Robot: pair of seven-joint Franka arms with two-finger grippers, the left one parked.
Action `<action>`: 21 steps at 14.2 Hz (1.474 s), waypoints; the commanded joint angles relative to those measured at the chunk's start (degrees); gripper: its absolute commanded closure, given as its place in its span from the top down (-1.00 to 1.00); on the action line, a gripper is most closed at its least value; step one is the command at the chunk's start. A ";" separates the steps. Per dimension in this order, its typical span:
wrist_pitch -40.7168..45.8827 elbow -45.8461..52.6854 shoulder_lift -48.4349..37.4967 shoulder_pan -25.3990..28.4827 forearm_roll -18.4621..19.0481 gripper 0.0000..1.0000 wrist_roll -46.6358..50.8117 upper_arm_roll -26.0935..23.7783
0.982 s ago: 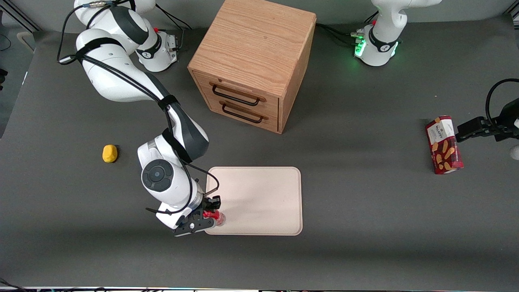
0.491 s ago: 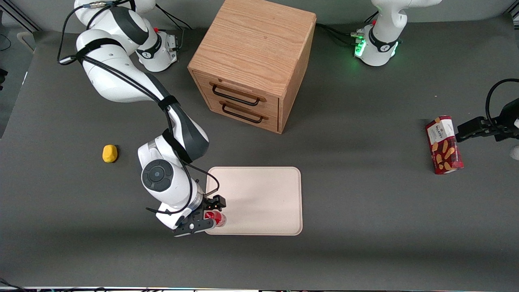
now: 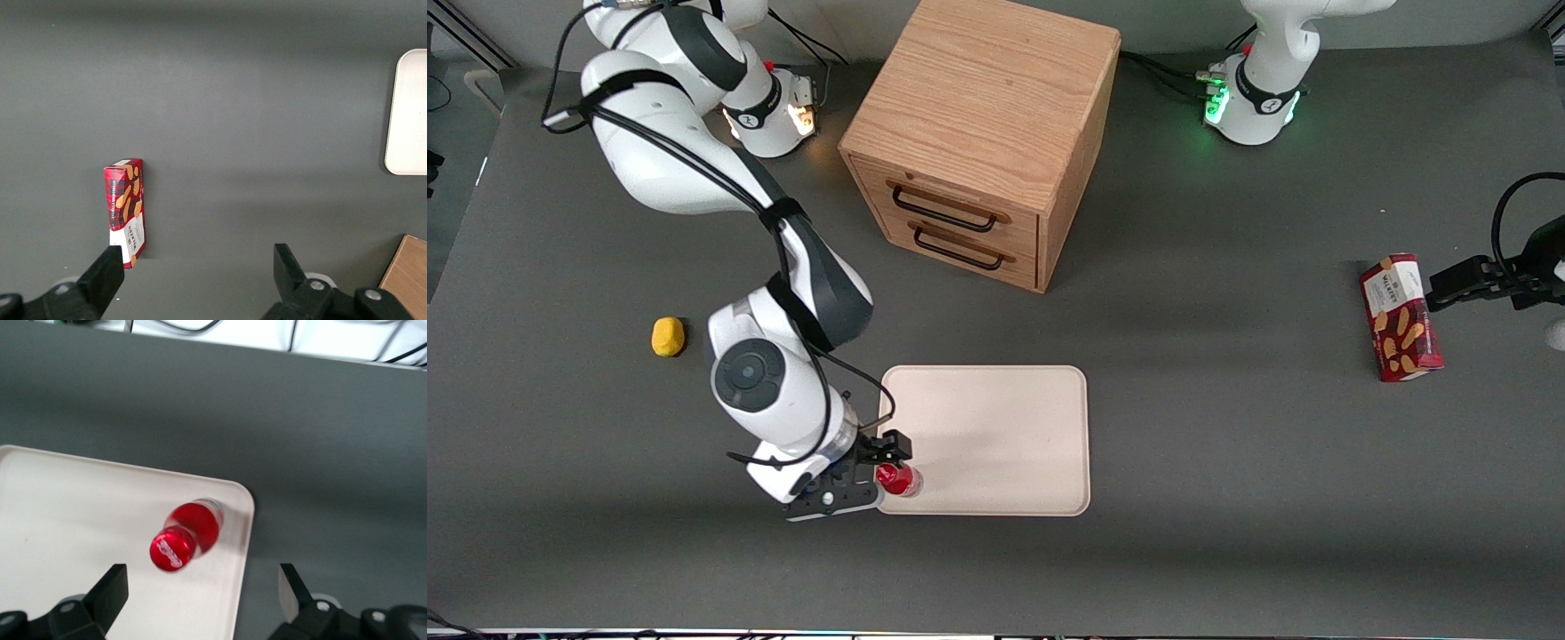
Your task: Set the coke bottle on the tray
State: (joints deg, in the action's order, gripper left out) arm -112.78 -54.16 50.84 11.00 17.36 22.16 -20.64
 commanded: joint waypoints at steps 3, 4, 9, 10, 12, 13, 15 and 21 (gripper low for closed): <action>0.80 -27.35 -29.42 -2.74 -18.91 1.00 1.22 12.18; 1.06 -32.45 -34.87 -2.83 -19.72 1.00 0.09 14.73; 4.83 -54.28 -56.61 -2.83 -19.91 1.00 -3.09 24.58; 7.28 -55.17 -58.73 -2.83 -19.73 1.00 -4.92 25.73; 11.69 -54.83 -60.67 -2.92 -19.12 1.00 -6.86 27.23; 12.14 -54.74 -61.12 -2.92 -19.12 1.00 -8.69 27.84; 12.49 -54.39 -61.12 -2.92 -19.12 1.00 -12.13 27.85; 20.31 -46.14 -56.55 -2.92 -18.68 1.00 -13.64 27.59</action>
